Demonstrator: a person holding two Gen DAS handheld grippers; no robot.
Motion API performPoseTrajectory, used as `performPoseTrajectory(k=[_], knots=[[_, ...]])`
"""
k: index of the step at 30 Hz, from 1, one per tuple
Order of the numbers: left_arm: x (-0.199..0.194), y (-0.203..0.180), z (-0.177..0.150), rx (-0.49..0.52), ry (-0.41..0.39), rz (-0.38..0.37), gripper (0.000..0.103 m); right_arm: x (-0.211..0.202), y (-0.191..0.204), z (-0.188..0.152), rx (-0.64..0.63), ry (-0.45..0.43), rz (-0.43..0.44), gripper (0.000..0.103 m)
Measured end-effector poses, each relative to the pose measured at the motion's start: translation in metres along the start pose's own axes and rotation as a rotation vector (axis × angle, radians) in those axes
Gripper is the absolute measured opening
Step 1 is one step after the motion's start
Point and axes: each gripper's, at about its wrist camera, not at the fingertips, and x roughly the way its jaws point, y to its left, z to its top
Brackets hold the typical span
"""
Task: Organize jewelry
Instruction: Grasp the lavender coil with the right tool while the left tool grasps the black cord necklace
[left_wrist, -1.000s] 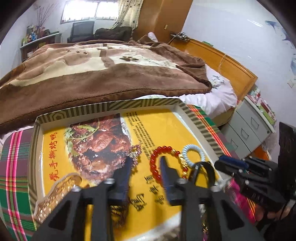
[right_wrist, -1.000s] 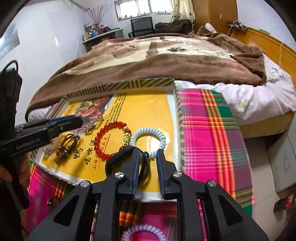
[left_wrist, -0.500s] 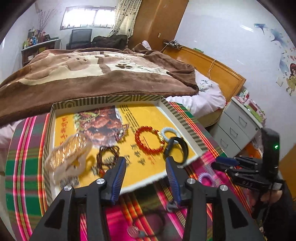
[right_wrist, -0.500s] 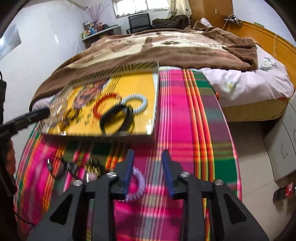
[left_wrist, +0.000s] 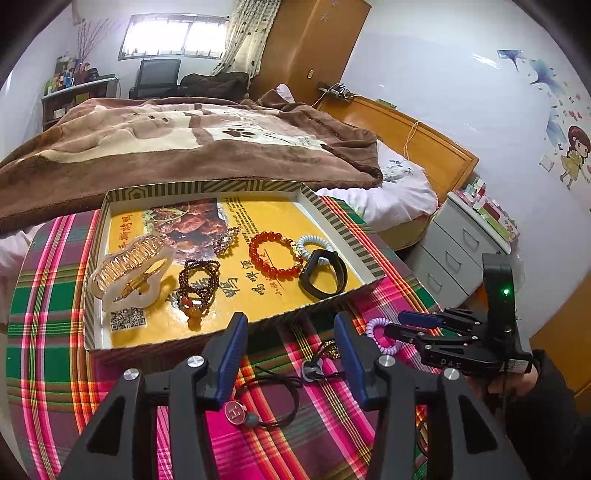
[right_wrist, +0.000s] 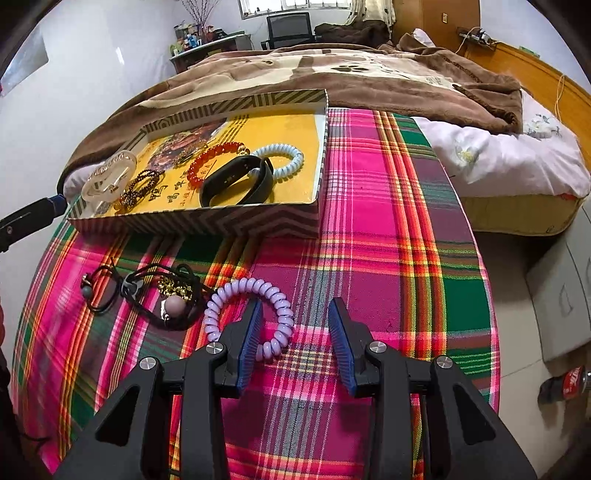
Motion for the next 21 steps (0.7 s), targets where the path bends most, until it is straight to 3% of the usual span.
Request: performPoseTrajectory(k=[4,7,8,14,21], knots=[[0.001,0.001,-0.001,-0.006,0.004,0.006,0.048,0.000,0.007,-0.003,-0.035,-0.007,-0.047,0.036],[0.005,-0.001,-0.002,0.002,0.017,0.001,0.048,-0.001,0.009,-0.006,-0.051,-0.015,-0.075,0.013],[0.008,-0.003,-0.002,0.008,0.024,-0.001,0.048,-0.002,0.009,-0.006,-0.051,-0.013,-0.074,0.010],[0.023,-0.020,-0.006,0.052,0.067,-0.037,0.048,-0.008,0.000,-0.011,-0.034,-0.020,-0.108,0.010],[0.056,-0.040,-0.013,0.122,0.149,-0.030,0.048,-0.037,-0.016,-0.016,0.023,-0.082,-0.085,0.010]])
